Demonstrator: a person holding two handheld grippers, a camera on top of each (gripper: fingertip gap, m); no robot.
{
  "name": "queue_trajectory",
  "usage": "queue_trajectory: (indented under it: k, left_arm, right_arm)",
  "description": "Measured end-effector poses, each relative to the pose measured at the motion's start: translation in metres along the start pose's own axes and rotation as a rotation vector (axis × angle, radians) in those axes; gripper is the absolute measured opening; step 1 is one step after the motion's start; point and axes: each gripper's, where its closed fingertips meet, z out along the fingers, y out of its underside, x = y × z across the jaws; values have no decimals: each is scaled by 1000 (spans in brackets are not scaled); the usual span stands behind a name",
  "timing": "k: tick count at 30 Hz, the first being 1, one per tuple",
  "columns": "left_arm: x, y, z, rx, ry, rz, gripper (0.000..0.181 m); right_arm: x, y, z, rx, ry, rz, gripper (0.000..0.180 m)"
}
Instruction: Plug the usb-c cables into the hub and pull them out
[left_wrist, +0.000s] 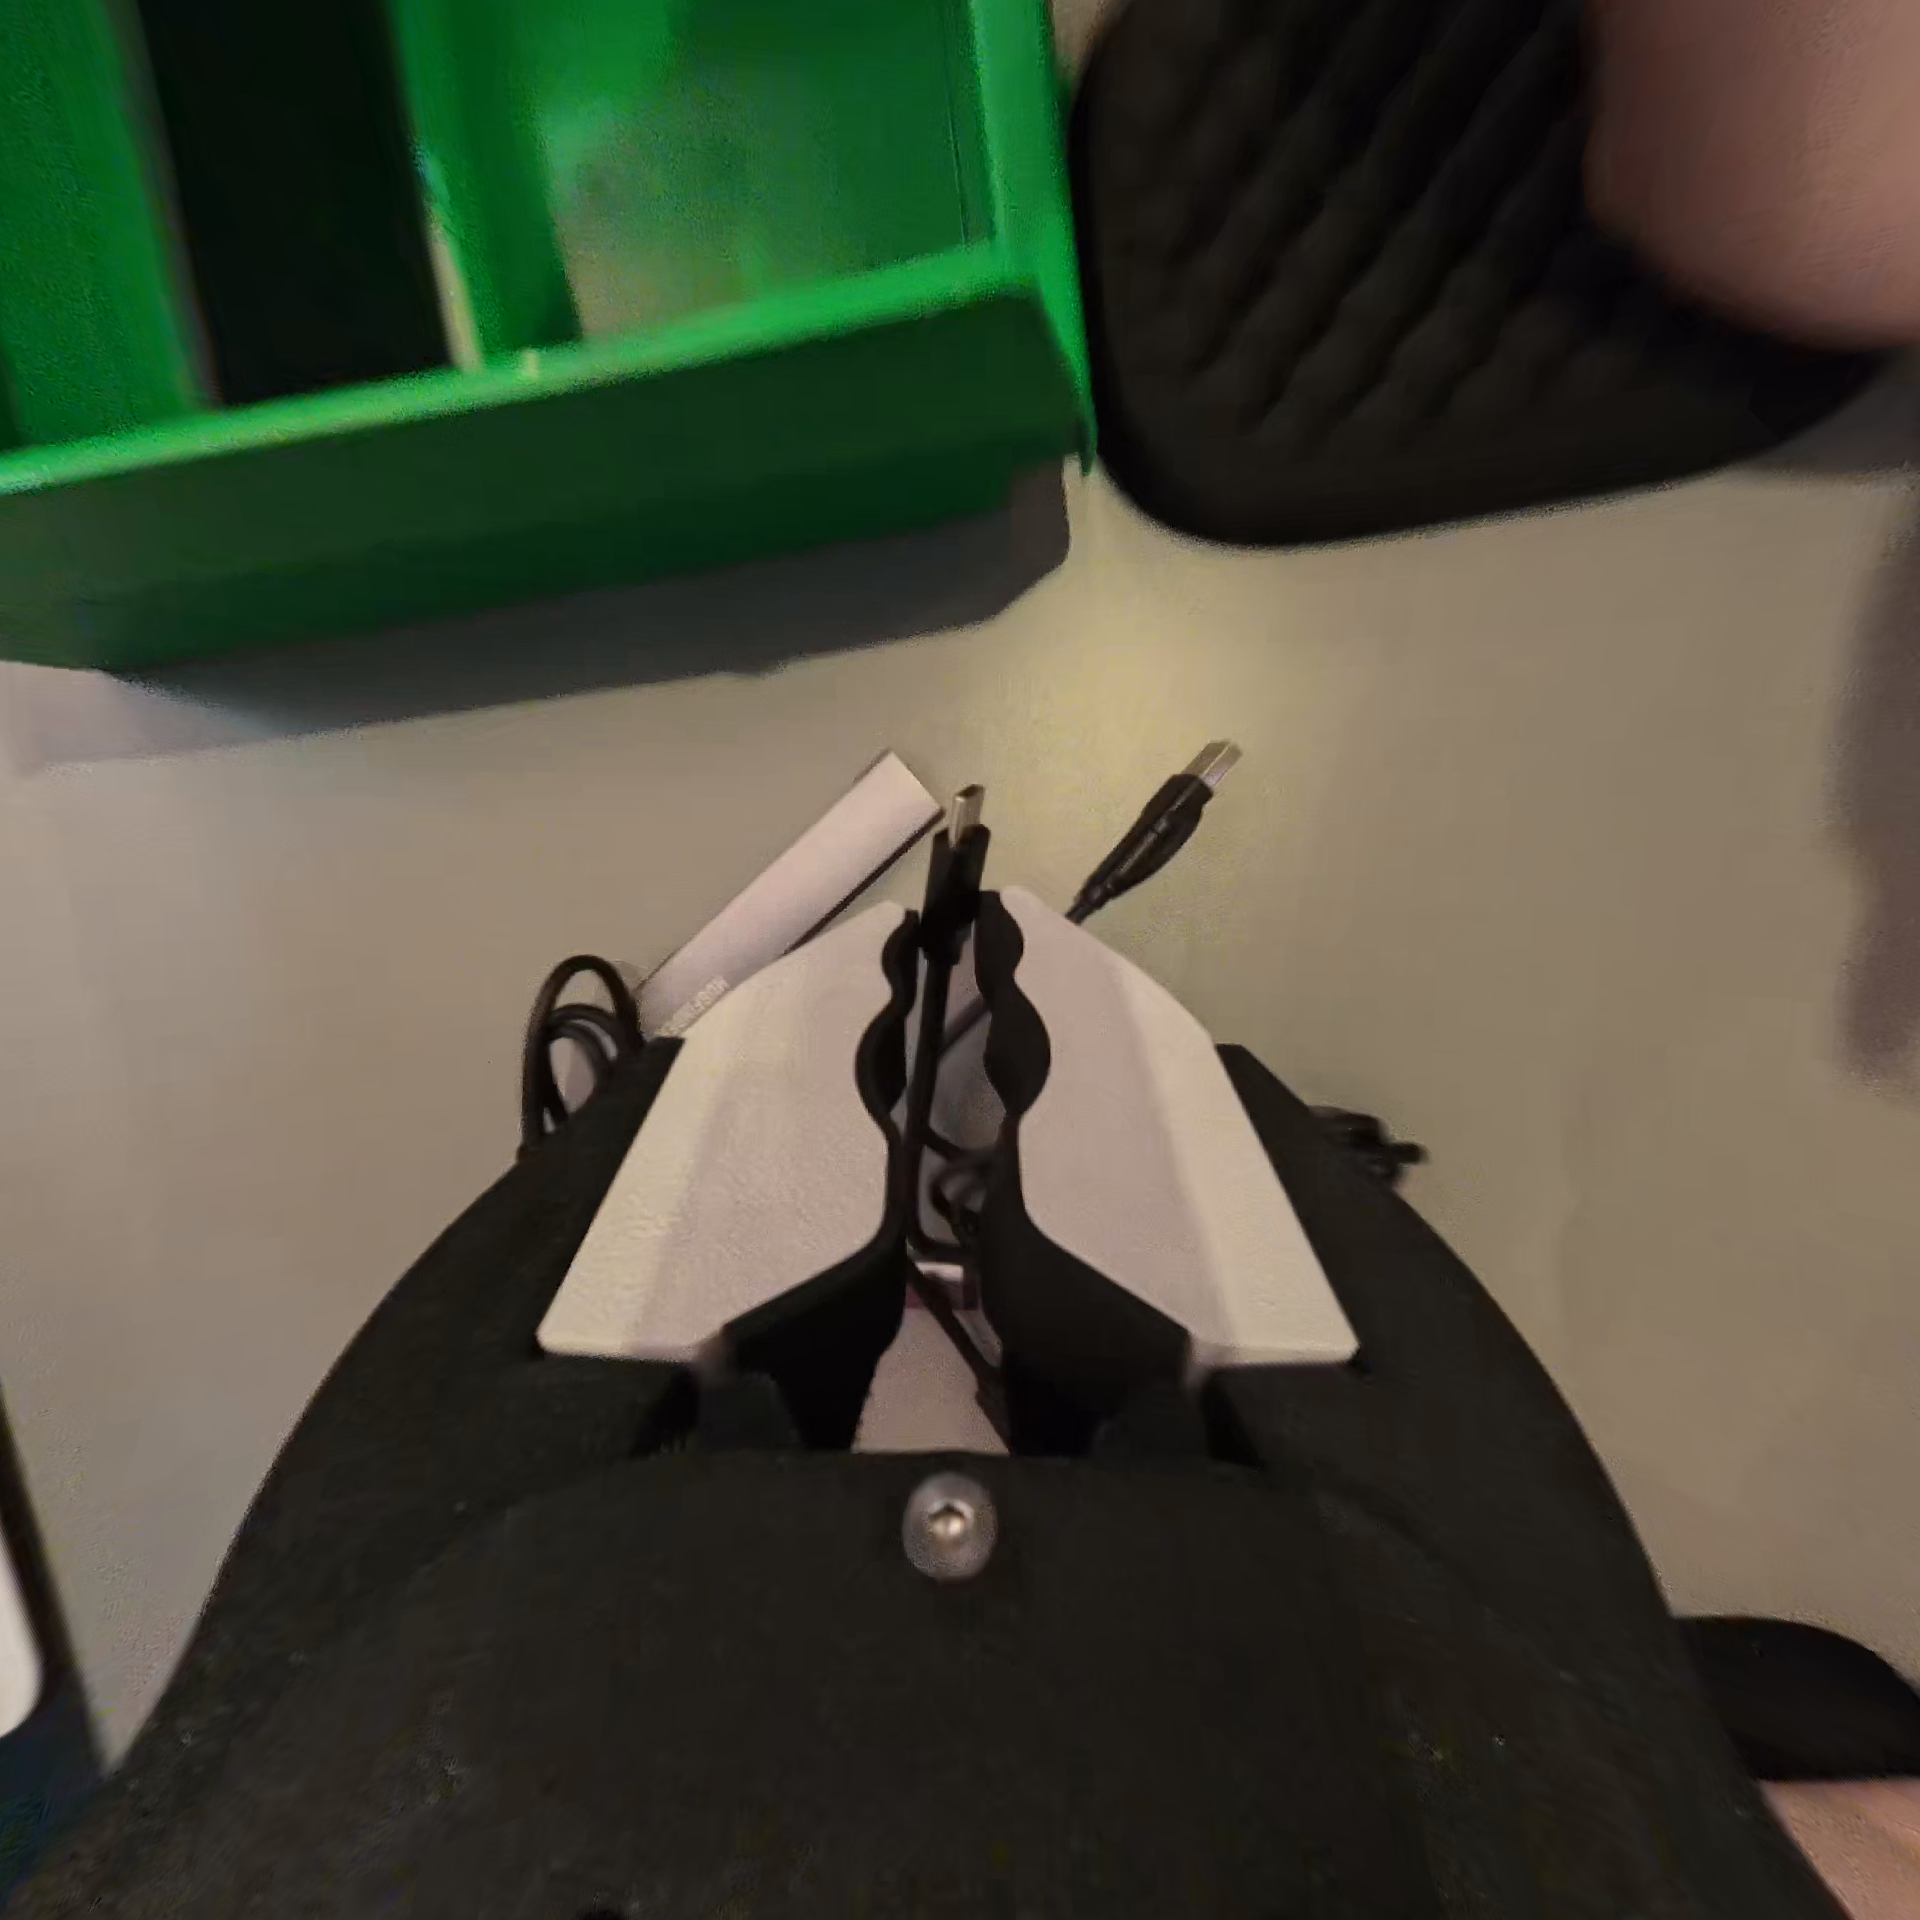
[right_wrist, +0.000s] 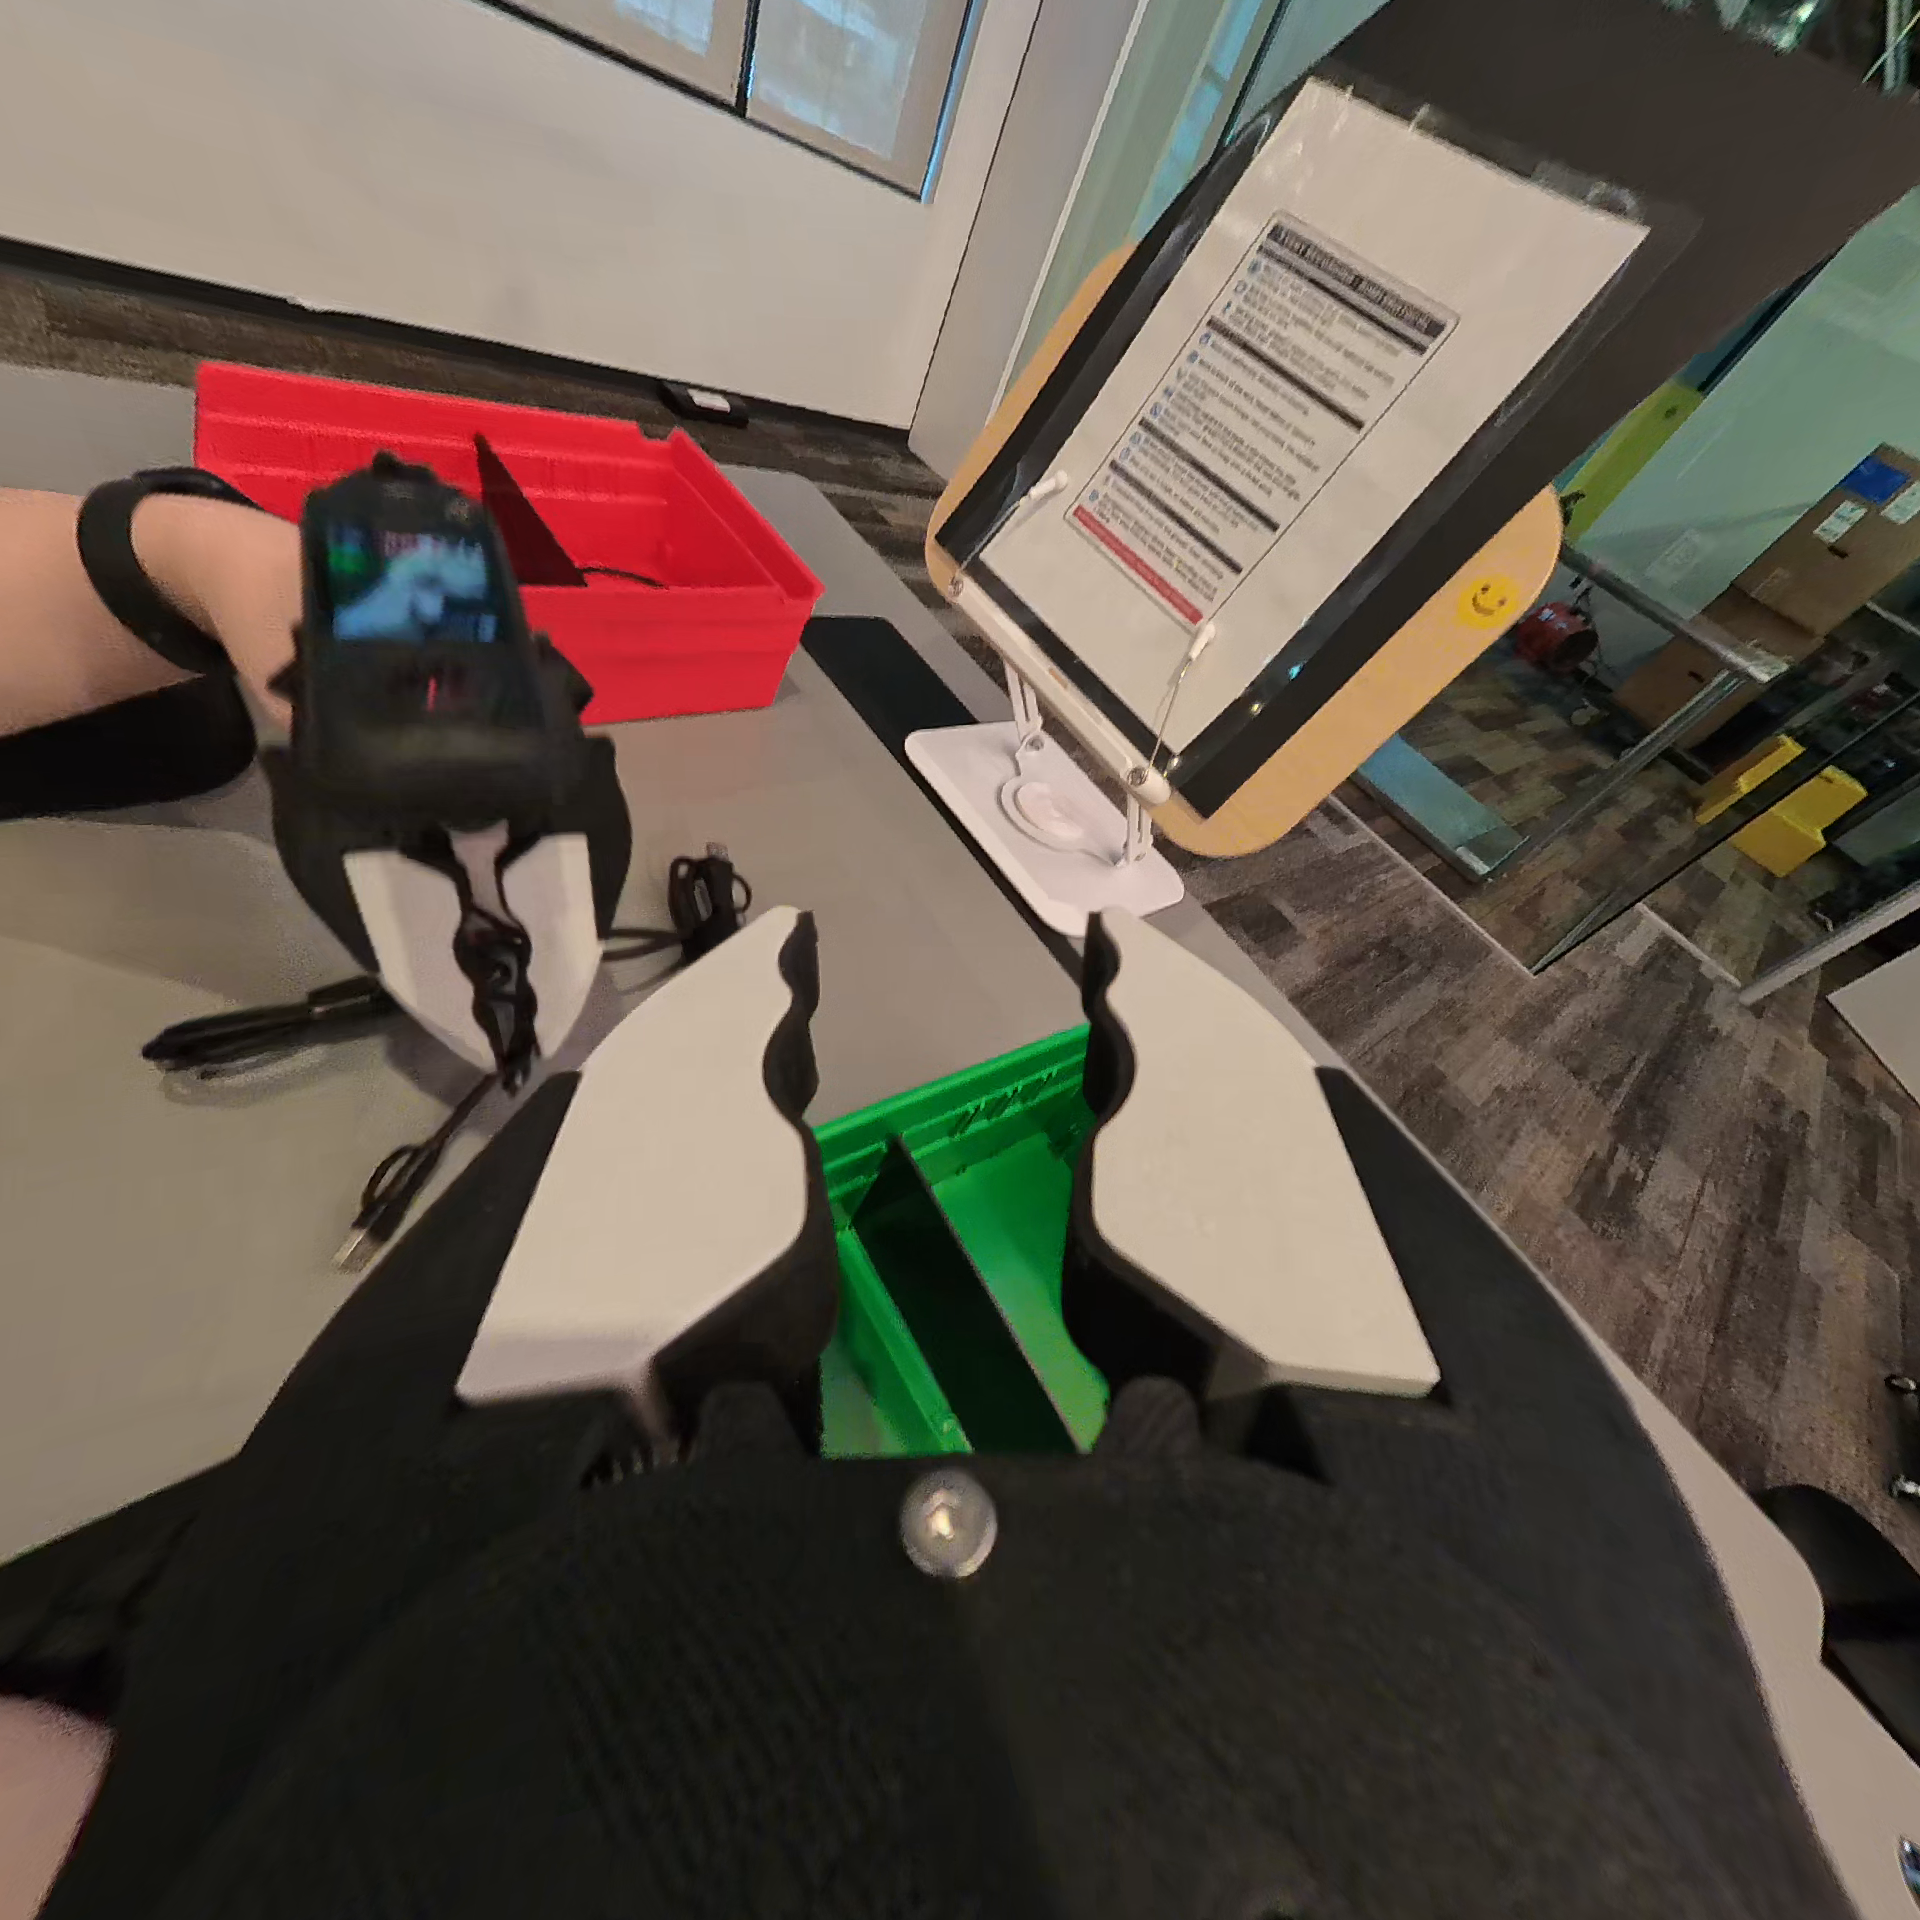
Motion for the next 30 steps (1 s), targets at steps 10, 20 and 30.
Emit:
queue_trajectory:
  k: [10, 20, 30]
  left_arm:
    - [-18, -38, -166, 663, -145, -79, 7]
    - [-25, -20, -234, 749, -362, -148, 6]
    - [-26, -5, -269, 840, -429, -173, 6]
  right_arm:
    - [-71, -98, 72, 383, -369, 18, 59]
    - [-132, -111, 128, 452, -663, 152, 66]
    - [-141, -111, 177, 499, -517, 143, 5]
